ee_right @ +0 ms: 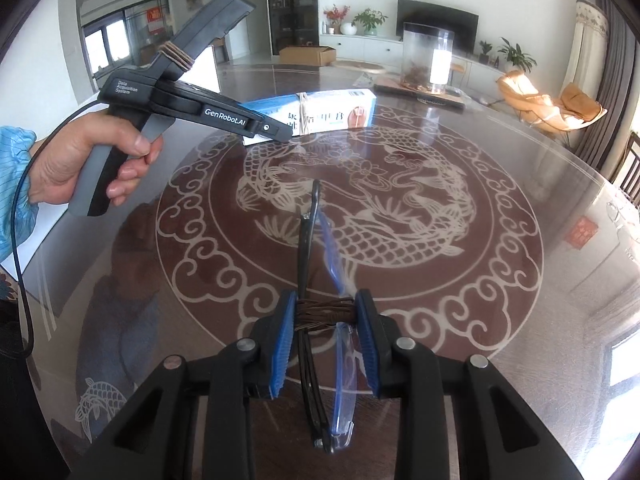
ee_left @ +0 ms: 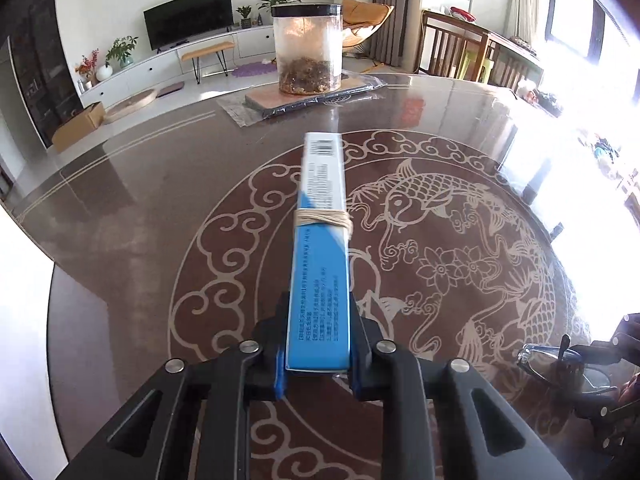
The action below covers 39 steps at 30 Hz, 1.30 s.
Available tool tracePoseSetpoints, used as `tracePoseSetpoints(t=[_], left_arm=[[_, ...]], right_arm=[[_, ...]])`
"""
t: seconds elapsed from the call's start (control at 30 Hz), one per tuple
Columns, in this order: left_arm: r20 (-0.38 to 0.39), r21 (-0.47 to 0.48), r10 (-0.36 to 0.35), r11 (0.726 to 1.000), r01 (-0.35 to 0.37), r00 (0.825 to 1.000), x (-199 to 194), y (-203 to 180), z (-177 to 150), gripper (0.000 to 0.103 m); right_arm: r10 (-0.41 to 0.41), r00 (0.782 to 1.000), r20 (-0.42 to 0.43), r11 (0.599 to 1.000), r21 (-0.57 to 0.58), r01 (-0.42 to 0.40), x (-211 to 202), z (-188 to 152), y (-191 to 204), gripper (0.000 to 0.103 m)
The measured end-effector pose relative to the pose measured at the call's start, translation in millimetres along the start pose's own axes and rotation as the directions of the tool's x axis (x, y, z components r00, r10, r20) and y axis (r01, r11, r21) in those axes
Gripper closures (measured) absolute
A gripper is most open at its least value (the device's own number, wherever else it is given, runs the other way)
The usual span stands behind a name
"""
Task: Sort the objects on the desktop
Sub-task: 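Lift the ointment box and eyeglasses and carry them toward the white bin, then lower the ointment box and eyeglasses into the white bin and open both tools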
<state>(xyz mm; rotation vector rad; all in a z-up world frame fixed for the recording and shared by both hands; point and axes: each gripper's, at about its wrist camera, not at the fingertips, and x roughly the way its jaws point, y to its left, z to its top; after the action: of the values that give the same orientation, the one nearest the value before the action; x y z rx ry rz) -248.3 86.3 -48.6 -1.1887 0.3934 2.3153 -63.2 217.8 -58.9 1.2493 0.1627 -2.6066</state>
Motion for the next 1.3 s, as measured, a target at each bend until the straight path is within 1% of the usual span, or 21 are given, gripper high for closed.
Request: tracePoseSetpoints(t=[0.13, 0.27, 0.33, 0.4, 0.43, 0.47, 0.53, 0.57, 0.63, 0.7, 0.73, 0.77, 0.83, 0.9, 0.97, 1.0, 1.07, 1.13, 1.2, 1.23, 1.3], left_arm=[[-0.006, -0.048, 0.039, 0.998, -0.040, 0.999, -26, -12, -37, 0.082], [-0.040, -0.132, 0.055, 0.989, -0.060, 0.998, -65, -24, -93, 0.082], [-0.059, -0.163, 0.043, 0.985, -0.053, 0.997, -85, -31, -119, 0.081], [-0.080, -0.161, 0.025, 0.986, -0.038, 0.996, -98, -39, -135, 0.077], [-0.085, -0.143, 0.030, 0.989, -0.042, 0.996, -104, -43, -141, 0.062], [-0.081, -0.118, 0.054, 0.991, -0.063, 0.995, -108, -46, -144, 0.037], [-0.037, -0.081, 0.143, 0.986, -0.145, 0.989, -117, -52, -143, 0.010], [-0.008, -0.073, 0.174, 0.982, -0.174, 0.985, -119, -54, -139, 0.008], [0.004, -0.080, 0.177, 0.981, -0.177, 0.984, -116, -53, -128, 0.008], [-0.012, -0.100, 0.140, 0.985, -0.141, 0.990, -103, -50, -115, 0.008], [-0.027, -0.101, 0.128, 0.986, -0.131, 0.991, -97, -50, -112, 0.011], [-0.036, -0.096, 0.133, 0.986, -0.136, 0.990, -91, -51, -110, 0.035], [-0.059, -0.081, 0.144, 0.986, -0.148, 0.988, -82, -56, -111, 0.077], [-0.045, -0.112, 0.137, 0.983, -0.142, 0.989, -84, -57, -117, 0.078], [-0.034, -0.140, 0.130, 0.981, -0.133, 0.991, -95, -55, -127, 0.078], [-0.028, -0.159, 0.119, 0.980, -0.122, 0.993, -103, -52, -133, 0.078], [-0.005, -0.203, 0.102, 0.974, -0.101, 0.995, -127, -43, -145, 0.078], [0.021, -0.263, 0.092, 0.961, -0.083, 0.996, -154, -29, -156, 0.078], [0.055, -0.324, 0.089, 0.944, -0.067, 0.994, -185, -12, -164, 0.078], [0.072, -0.350, 0.093, 0.935, -0.062, 0.993, -200, -2, -167, 0.078], [0.101, -0.397, 0.109, 0.916, -0.061, 0.989, -231, 21, -170, 0.078]], right_arm=[[-0.001, 1.000, 0.000, 1.000, -0.001, 0.001, 0, 0, 0, 0.072], [0.000, 1.000, 0.000, 1.000, -0.001, 0.000, 0, 0, 0, 0.072], [-0.004, 1.000, 0.000, 1.000, -0.004, 0.004, 0, 0, 1, 0.072], [-0.007, 1.000, 0.000, 1.000, -0.007, 0.007, 0, 0, 1, 0.072], [-0.009, 1.000, 0.000, 1.000, -0.008, 0.009, 1, 0, 1, 0.072], [-0.010, 1.000, 0.000, 1.000, -0.009, 0.010, 1, 0, 2, 0.072], [-0.015, 1.000, -0.001, 1.000, -0.011, 0.015, 1, 0, 2, 0.069], [-0.024, 1.000, -0.001, 1.000, -0.010, 0.024, 2, 0, 1, 0.063], [-0.035, 0.999, -0.006, 0.999, 0.017, 0.035, 2, 0, -4, 0.055], [-0.023, 1.000, -0.005, 0.999, 0.033, 0.023, 2, 0, -7, 0.054], [-0.029, 1.000, -0.006, 0.999, 0.028, 0.029, 2, 0, -6, 0.054], [-0.039, 0.999, -0.007, 0.999, 0.020, 0.039, 2, 0, -4, 0.054], [-0.041, 0.999, -0.007, 0.999, 0.019, 0.041, 2, 0, -4, 0.054], [-0.038, 0.999, -0.006, 0.999, 0.021, 0.038, 2, 0, -4, 0.055], [-0.022, 1.000, 0.001, 1.000, 0.008, 0.022, 1, 0, -2, 0.074], [-0.009, 1.000, 0.000, 1.000, 0.009, 0.009, 0, 0, -2, 0.073], [0.094, 0.996, 0.003, 0.988, 0.121, -0.094, -4, -2, -10, 0.074], [0.218, 0.976, 0.010, 0.939, 0.269, -0.212, -6, -5, -20, 0.074], [0.312, 0.949, 0.048, 0.877, 0.369, -0.307, -10, -3, -22, 0.074], [0.343, 0.937, 0.064, 0.857, 0.386, -0.340, -12, 3, -19, 0.074], [0.379, 0.921, 0.088, 0.849, 0.363, -0.384, -21, 25, -3, 0.074]])
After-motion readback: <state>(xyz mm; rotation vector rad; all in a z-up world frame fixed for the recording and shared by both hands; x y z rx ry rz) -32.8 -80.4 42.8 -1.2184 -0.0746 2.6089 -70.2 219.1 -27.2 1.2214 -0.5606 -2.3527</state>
